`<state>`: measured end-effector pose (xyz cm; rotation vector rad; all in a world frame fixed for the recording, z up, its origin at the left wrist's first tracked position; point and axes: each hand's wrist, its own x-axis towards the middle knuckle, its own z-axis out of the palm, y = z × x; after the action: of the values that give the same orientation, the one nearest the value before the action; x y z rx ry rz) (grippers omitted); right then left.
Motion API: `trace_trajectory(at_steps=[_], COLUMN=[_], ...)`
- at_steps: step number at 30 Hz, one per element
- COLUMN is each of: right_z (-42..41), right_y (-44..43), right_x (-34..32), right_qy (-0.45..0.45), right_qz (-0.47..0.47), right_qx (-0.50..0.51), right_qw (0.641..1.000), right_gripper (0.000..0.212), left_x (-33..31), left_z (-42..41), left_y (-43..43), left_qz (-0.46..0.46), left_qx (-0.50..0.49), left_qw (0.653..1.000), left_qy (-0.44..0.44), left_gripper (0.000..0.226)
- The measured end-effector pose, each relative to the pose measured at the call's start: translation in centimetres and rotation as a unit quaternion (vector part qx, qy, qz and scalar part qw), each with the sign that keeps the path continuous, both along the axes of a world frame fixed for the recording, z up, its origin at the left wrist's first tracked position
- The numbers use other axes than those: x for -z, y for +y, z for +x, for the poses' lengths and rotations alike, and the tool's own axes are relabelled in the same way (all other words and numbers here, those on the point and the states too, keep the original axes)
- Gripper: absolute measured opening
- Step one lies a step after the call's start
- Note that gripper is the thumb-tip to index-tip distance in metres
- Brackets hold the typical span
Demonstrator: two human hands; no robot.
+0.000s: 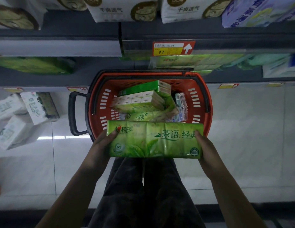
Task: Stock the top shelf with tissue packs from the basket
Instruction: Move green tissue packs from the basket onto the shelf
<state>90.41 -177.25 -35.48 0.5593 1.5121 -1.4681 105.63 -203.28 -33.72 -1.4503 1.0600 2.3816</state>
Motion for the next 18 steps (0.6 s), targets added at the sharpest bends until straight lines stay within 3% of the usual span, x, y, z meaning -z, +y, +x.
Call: trace_trajectory(at_steps=[2,10,15,18], right_z=[-0.1,0.0,0.9,1.8], right_y=[0.1,0.6,0.9,1.7], right_x=[-0.3,-2.3,-4.5,-6.7], right_qy=[0.013,0.051,0.005,-0.031], right_qz=[0.006,0.023,-0.016,-0.072], right_qx=[-0.019,-0.07,-0.058,-0.054], right_qw=[1.0,0.996,0.998,0.995], right_gripper=[0.1,0.095,0.097,0.08], left_x=[-0.3,-2.5,-4.5,-6.6], left_z=[0.2,0.5,1.6,2.7], left_y=[0.2,1.0,1.1,1.5], left_qz=[-0.007,-0.03,-0.052,-0.054], left_qx=[0.003,-0.003,0.017,0.003], left_qw=[1.0,0.999,0.998,0.998], left_qy=[0.001,0.018,0.021,0.014], left_gripper=[0.045,0.039,0.045,0.07])
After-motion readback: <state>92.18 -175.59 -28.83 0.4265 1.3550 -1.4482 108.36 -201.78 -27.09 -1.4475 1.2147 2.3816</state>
